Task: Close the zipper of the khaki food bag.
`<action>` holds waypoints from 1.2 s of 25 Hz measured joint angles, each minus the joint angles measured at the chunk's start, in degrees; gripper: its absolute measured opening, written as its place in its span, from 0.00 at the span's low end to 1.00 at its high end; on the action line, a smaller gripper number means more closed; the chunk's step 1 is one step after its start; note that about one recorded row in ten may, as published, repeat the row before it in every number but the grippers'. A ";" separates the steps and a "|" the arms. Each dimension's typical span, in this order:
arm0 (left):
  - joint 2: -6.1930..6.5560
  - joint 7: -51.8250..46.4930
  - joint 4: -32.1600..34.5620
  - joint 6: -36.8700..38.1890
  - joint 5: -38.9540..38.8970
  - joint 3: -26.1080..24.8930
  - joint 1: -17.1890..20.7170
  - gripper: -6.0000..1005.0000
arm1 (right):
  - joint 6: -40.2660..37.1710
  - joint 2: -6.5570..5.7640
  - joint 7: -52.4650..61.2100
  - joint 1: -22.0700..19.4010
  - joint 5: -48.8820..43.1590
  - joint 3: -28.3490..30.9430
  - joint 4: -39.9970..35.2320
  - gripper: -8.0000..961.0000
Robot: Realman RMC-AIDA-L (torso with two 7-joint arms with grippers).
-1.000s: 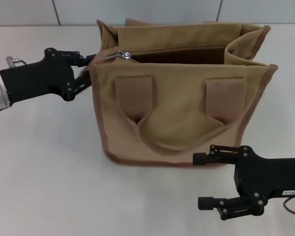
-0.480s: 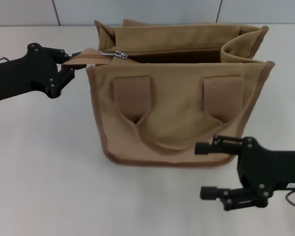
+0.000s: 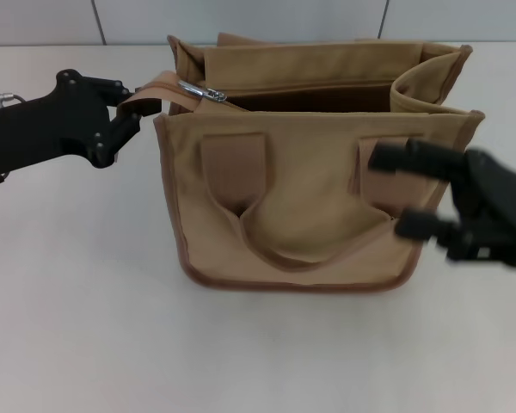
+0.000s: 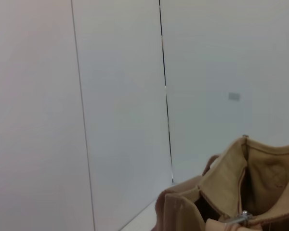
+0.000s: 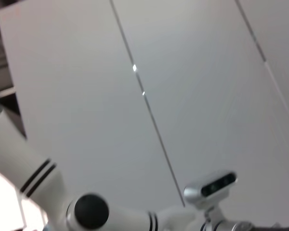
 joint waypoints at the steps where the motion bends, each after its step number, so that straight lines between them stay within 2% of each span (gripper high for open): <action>1: -0.01 0.17 0.06 0.07 -0.46 0.00 0.27 0.02 | 0.32 -0.35 2.77 0.15 2.63 0.07 0.00 0.86; 6: 0.02 0.48 0.06 0.18 -0.76 0.00 0.77 0.02 | 2.53 -1.16 9.84 1.26 7.07 0.20 -0.59 0.86; 13: -0.29 0.64 0.08 1.14 -2.17 0.00 1.33 0.02 | 5.34 -1.33 22.10 4.80 7.22 0.13 -4.57 0.86; 21: -0.93 1.16 0.16 2.41 -2.85 0.10 1.55 0.02 | 9.71 -3.30 41.52 11.20 6.63 -0.89 -7.88 0.86; 30: -1.19 1.51 0.16 2.59 -2.92 0.09 1.74 0.02 | 12.97 -4.47 52.61 14.76 3.86 -3.00 -8.80 0.85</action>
